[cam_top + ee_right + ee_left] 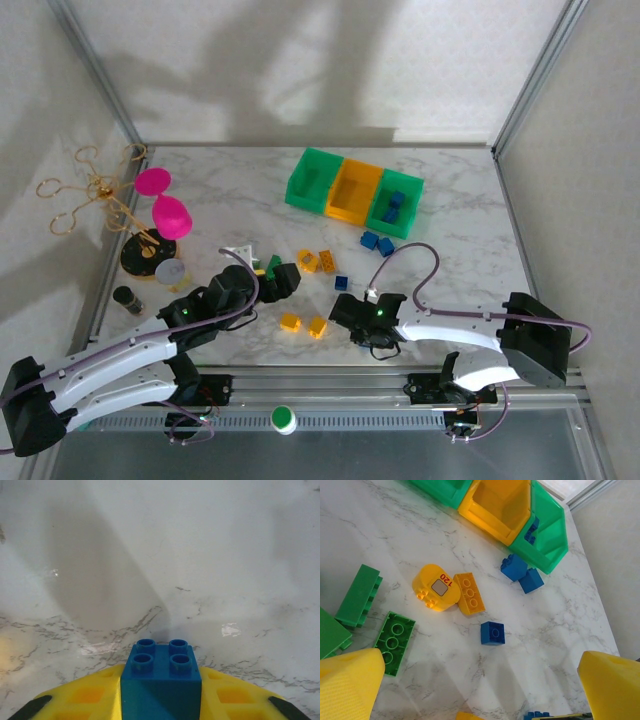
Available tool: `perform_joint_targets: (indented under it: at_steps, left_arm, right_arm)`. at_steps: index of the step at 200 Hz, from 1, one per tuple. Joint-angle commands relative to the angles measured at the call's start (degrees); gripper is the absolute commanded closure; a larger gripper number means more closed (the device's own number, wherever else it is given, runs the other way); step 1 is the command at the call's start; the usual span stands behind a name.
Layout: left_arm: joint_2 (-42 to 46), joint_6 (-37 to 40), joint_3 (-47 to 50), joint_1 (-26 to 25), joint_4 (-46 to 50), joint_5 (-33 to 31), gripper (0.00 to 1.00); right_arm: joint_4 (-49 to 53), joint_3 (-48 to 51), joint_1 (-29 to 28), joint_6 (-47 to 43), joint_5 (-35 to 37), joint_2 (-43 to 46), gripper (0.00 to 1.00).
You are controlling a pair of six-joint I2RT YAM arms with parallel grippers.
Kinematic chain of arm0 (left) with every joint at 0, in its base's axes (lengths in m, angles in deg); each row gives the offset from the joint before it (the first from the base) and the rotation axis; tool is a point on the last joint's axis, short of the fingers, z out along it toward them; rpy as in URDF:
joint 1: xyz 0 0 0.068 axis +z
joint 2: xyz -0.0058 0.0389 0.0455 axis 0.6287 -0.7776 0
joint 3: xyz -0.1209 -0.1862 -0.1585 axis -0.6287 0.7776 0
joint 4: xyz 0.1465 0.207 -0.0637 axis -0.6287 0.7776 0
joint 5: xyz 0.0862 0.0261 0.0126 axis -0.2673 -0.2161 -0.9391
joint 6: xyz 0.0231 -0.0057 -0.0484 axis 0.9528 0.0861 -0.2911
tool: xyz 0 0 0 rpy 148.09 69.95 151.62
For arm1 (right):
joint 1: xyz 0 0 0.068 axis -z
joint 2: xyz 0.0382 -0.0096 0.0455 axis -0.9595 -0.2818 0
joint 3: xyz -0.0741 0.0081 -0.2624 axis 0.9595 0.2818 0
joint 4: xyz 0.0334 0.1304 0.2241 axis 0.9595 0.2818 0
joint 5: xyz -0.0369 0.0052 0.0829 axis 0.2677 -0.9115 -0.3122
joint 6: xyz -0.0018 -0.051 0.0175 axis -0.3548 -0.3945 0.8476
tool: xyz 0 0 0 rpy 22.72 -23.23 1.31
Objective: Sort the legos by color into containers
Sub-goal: Pick up the lego from the bottom-center of the table, then place the lego in the container.
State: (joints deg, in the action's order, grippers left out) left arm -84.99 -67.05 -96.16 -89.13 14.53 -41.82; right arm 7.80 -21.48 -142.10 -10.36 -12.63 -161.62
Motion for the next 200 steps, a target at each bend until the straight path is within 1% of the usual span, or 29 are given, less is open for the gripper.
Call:
perform_joint_targets:
  at_steps: [1,36,67,95,118,142,160,188,200]
  left_arm:
    - [0.92,-0.79,0.93,-0.45,-0.11,-2.17,0.00]
    - [0.91,0.71,0.37,-0.37,0.28,-4.56,0.00]
    - [0.55,3.43,-2.36,0.05,1.28,-7.55,0.00]
    - [-0.34,5.75,-4.47,1.75,-0.62,-6.38,0.00]
    - [-2.20,7.03,-6.26,3.75,-1.40,-4.83,0.00]
    - [-4.37,7.66,-7.46,5.66,-3.25,-3.27,0.00]
    - [-6.32,7.84,-8.49,6.26,-4.26,-2.83,0.00]
    - [-9.68,7.84,-9.83,6.64,-5.79,-1.93,0.00]
    - [-11.20,7.68,-10.43,6.75,-6.14,-2.26,0.00]
  right_arm:
    - [2.24,-2.71,-0.10,-1.61,3.33,0.48,0.68]
    - [1.62,-6.10,4.23,-7.60,3.44,1.21,0.68]
    - [2.27,-10.31,9.13,-13.94,5.91,1.69,0.68]
    - [0.00,-13.36,17.85,-21.37,5.65,1.47,0.69]
    - [-3.35,-16.87,24.83,-28.29,6.84,0.64,0.68]
    - [-7.78,-21.33,33.16,-34.26,7.01,-3.46,0.69]
    - [-11.07,-24.80,36.39,-37.56,6.98,-7.39,0.69]
    - [-14.10,-30.41,41.57,-40.52,5.67,-14.92,0.69]
    - [-14.68,-33.12,43.02,-41.86,6.17,-18.51,0.70]
